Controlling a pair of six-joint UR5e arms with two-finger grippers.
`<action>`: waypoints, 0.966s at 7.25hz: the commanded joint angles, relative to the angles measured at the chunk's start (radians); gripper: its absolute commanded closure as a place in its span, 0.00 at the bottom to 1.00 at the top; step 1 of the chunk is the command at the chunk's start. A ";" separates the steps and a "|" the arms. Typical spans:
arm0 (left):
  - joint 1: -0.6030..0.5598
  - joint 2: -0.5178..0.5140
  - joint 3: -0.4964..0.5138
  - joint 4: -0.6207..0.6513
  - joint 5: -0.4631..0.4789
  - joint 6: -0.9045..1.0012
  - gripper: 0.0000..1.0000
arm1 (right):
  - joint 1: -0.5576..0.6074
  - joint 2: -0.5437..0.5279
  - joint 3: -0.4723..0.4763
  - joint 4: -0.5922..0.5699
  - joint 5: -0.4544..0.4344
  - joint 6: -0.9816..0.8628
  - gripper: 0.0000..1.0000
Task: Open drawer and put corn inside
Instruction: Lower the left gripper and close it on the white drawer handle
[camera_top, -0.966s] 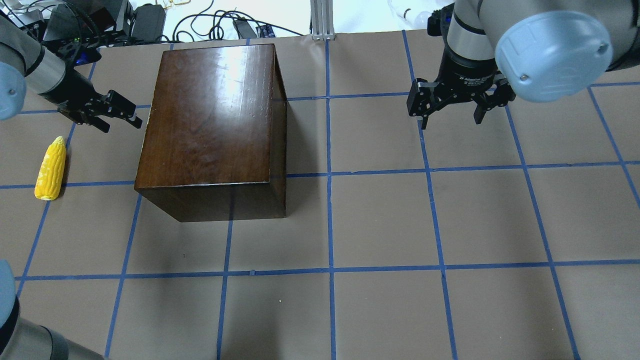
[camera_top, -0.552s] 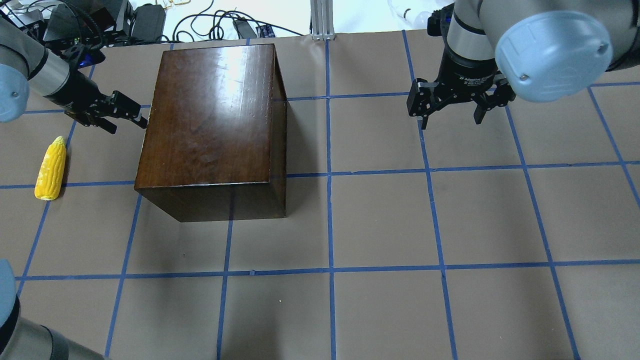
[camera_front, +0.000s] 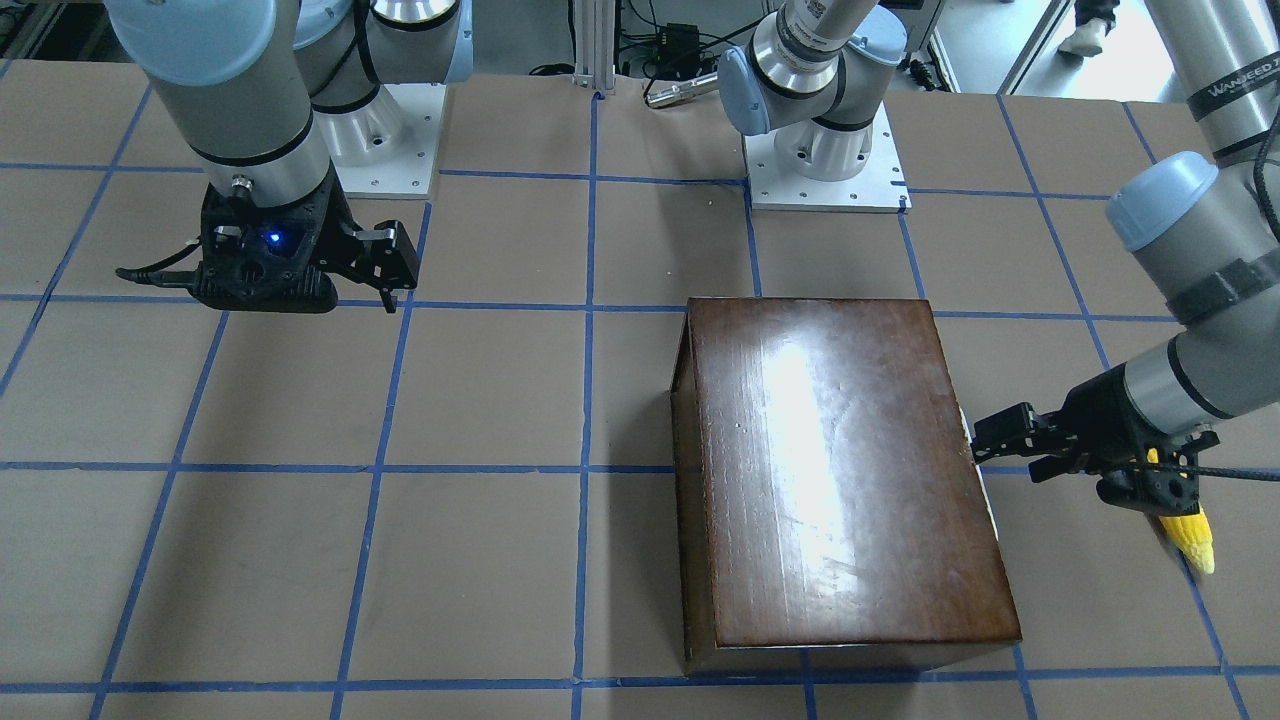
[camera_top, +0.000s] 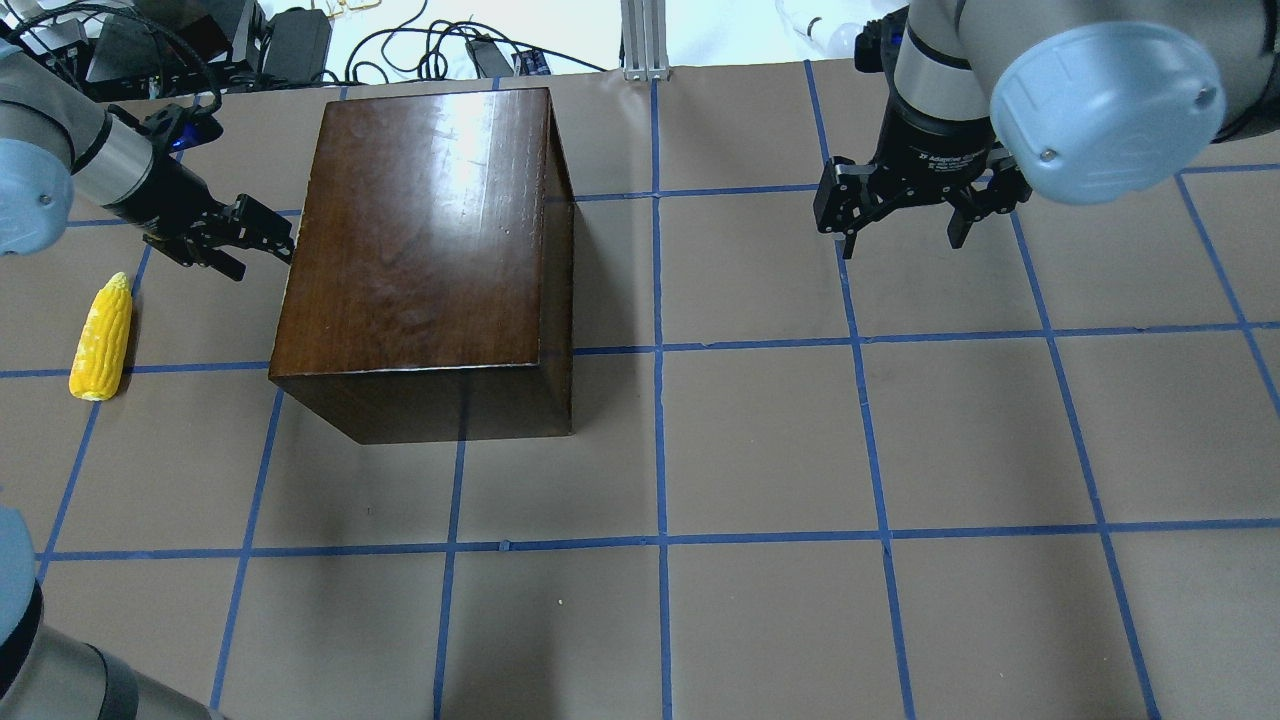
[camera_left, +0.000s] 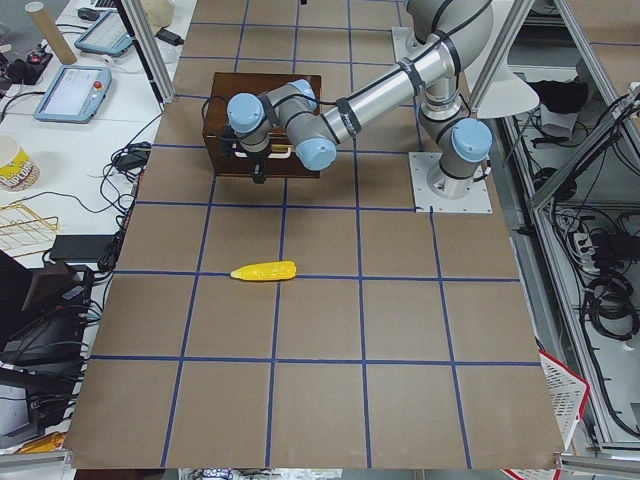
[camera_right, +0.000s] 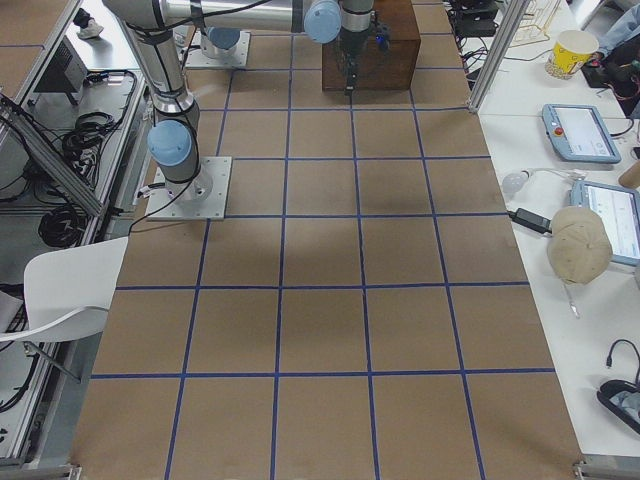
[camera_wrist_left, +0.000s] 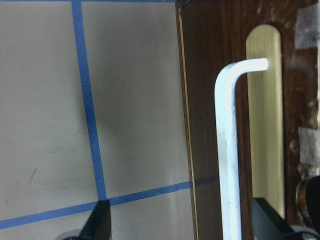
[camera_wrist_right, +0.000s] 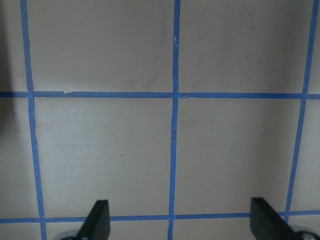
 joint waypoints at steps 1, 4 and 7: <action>0.000 -0.017 -0.001 0.000 -0.001 0.000 0.00 | 0.000 0.000 0.000 -0.002 0.000 0.000 0.00; 0.000 -0.025 0.001 0.005 0.002 0.001 0.00 | 0.000 0.000 0.000 0.000 0.000 0.000 0.00; 0.003 -0.036 0.010 0.008 0.013 0.008 0.00 | 0.000 0.000 0.000 0.000 0.000 0.000 0.00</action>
